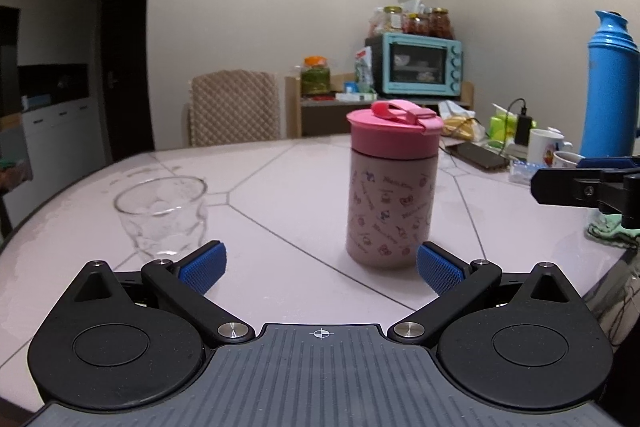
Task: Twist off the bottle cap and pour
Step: 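Move the left gripper toward the pink Hello Kitty bottle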
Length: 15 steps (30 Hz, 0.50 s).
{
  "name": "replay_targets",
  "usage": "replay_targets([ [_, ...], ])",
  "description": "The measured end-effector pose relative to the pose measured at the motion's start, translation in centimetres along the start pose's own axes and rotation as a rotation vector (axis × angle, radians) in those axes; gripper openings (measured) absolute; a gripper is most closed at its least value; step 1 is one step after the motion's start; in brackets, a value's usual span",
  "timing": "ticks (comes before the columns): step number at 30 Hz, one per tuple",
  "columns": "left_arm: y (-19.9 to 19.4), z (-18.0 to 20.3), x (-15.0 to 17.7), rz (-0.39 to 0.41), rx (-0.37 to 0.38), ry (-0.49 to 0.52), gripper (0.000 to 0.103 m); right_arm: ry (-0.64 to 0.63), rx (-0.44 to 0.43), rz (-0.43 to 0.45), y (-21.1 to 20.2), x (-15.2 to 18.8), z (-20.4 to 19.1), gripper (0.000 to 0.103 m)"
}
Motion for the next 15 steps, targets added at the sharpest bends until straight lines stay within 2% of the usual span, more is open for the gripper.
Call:
replay_targets([
  [15,3.9,2.0,-0.4,0.021,0.14,0.072,0.103,0.01,0.003,0.041,0.2,-0.9,0.6,0.103],
])
Point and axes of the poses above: each gripper's, at about its wrist camera, not at the fingertips, and y roughly the way its jaws point, z to its right, x to its underside, the point moved 10 cm from there along y, roughly the way its jaws point
